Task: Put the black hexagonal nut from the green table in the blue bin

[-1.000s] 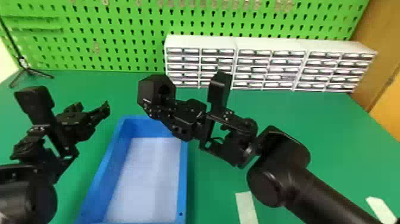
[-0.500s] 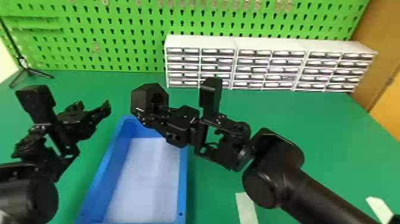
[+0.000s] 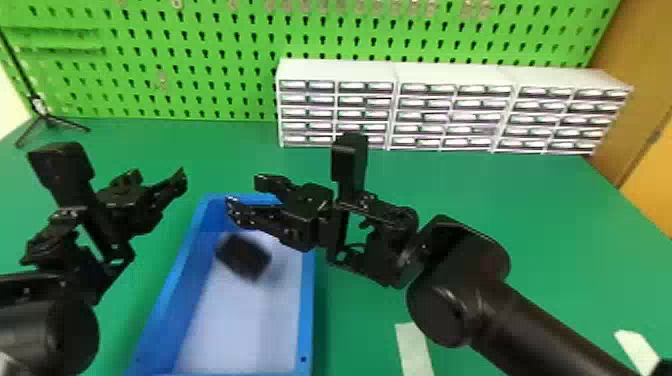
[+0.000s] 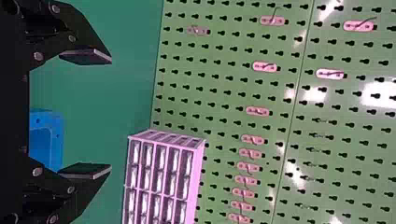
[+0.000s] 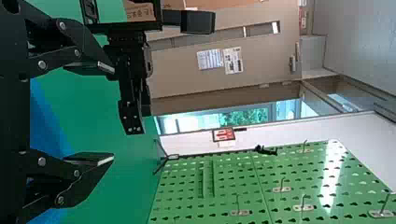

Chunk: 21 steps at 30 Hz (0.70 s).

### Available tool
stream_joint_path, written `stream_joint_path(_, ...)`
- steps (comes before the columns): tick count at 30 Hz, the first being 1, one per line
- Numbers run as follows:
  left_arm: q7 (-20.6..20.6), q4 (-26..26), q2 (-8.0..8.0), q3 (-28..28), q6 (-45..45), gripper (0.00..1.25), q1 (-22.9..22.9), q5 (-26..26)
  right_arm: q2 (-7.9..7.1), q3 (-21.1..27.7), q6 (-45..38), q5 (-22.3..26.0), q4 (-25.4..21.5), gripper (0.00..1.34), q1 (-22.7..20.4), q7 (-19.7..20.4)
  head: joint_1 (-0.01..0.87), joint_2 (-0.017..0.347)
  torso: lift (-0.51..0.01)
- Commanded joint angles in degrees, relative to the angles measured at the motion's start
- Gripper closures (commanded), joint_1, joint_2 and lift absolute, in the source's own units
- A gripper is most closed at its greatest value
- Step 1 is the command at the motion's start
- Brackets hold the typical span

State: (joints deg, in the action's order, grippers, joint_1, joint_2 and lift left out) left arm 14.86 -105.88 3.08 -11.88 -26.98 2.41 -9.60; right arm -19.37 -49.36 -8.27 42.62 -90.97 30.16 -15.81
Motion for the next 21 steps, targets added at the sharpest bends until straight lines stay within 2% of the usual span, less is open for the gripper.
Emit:
stream_joint_path(1, 0.09, -0.03, 0.0, 0.02, 0.0, 0.43, 0.05, 0.02, -0.05, 0.05, -0.52, 0.09, 0.0, 0.57, -0.02, -0.01, 0.692, 0.008, -0.097)
stream_joint_path(13, 0.09, -0.03, 0.0, -0.16, 0.0, 0.43, -0.04, -0.07, 0.03, 1.28, -0.78, 0.09, 0.0, 0.57, -0.72, -0.01, 0.692, 0.008, -0.097)
stream_joint_path(21, 0.09, -0.03, 0.0, -0.42, 0.0, 0.43, -0.21, -0.34, 0.65, 6.21, -2.19, -2.37, -0.26, 0.56, -3.18, -1.06, 0.692, 0.008, -0.097)
